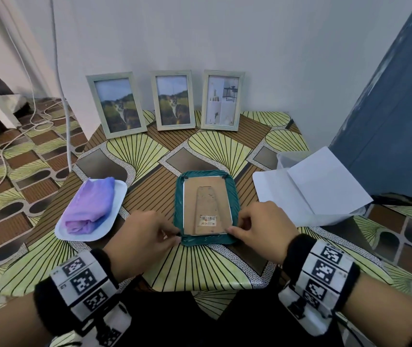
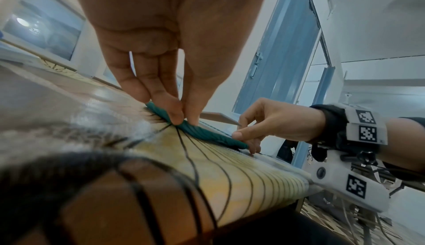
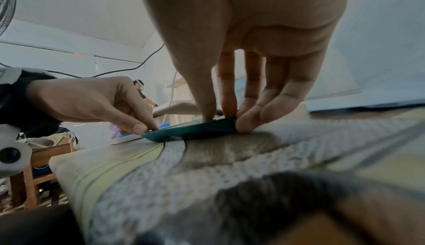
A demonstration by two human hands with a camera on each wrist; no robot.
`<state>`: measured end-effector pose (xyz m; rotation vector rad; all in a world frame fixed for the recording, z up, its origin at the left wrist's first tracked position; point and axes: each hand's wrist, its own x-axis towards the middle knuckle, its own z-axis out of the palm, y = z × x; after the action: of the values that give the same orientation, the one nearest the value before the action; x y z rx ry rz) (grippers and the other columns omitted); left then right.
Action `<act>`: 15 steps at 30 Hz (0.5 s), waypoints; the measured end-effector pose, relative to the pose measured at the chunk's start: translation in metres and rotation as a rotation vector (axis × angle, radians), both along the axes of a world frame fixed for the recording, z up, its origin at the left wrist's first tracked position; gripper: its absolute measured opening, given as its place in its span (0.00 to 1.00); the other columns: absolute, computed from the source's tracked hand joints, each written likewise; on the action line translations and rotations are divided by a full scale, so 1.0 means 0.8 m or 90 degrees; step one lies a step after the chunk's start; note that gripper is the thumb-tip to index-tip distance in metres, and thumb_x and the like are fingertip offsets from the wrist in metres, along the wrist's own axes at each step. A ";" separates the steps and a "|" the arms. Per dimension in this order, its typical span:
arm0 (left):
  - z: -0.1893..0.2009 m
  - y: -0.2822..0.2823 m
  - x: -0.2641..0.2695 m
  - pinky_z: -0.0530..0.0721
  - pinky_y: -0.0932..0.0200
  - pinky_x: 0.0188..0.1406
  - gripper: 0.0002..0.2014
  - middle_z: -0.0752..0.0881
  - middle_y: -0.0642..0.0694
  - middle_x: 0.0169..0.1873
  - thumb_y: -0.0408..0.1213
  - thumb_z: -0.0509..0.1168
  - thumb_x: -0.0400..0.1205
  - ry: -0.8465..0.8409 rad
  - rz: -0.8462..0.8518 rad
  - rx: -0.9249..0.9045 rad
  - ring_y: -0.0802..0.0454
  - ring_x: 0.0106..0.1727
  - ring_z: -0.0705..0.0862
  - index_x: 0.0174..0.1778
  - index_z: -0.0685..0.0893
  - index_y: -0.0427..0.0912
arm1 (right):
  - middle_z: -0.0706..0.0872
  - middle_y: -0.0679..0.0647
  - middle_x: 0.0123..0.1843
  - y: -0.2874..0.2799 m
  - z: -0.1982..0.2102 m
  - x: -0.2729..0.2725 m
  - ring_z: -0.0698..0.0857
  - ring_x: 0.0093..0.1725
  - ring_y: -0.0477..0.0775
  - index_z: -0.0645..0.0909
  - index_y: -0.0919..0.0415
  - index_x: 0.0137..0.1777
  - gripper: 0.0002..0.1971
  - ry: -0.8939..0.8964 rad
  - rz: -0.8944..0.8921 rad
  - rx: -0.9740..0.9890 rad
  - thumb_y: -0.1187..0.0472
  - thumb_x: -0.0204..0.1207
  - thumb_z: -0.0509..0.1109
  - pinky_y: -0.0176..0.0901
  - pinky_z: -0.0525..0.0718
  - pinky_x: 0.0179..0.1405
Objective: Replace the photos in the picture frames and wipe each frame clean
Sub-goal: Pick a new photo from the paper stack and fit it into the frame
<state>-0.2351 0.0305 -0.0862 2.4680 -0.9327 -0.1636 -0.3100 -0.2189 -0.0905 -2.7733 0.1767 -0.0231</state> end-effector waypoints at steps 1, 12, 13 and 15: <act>-0.001 -0.001 0.000 0.84 0.55 0.39 0.06 0.89 0.59 0.33 0.44 0.76 0.75 0.007 0.001 -0.002 0.60 0.34 0.83 0.46 0.93 0.58 | 0.81 0.45 0.29 0.000 0.000 0.001 0.79 0.32 0.45 0.80 0.54 0.28 0.21 0.001 -0.003 0.006 0.39 0.72 0.73 0.37 0.67 0.26; -0.008 -0.002 -0.002 0.71 0.76 0.37 0.11 0.85 0.60 0.35 0.36 0.77 0.75 0.063 -0.002 -0.050 0.66 0.37 0.81 0.50 0.93 0.56 | 0.84 0.46 0.27 -0.005 0.008 0.015 0.83 0.33 0.46 0.82 0.54 0.24 0.19 0.053 -0.018 0.092 0.44 0.66 0.81 0.40 0.79 0.32; -0.008 -0.002 -0.003 0.71 0.77 0.36 0.11 0.84 0.61 0.35 0.36 0.77 0.75 0.049 -0.016 -0.042 0.67 0.36 0.80 0.50 0.93 0.57 | 0.84 0.46 0.27 -0.005 0.009 0.015 0.84 0.33 0.47 0.82 0.54 0.25 0.19 0.055 -0.018 0.090 0.44 0.67 0.81 0.42 0.81 0.33; -0.006 -0.003 -0.002 0.69 0.77 0.35 0.12 0.82 0.63 0.35 0.37 0.76 0.76 0.015 -0.045 -0.005 0.70 0.33 0.77 0.51 0.92 0.58 | 0.85 0.47 0.27 -0.004 0.010 0.015 0.84 0.33 0.47 0.82 0.54 0.25 0.19 0.052 -0.020 0.089 0.43 0.67 0.81 0.42 0.82 0.34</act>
<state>-0.2363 0.0283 -0.0912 2.4215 -1.0090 -0.2126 -0.2978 -0.2224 -0.0828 -2.6338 0.2336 0.0916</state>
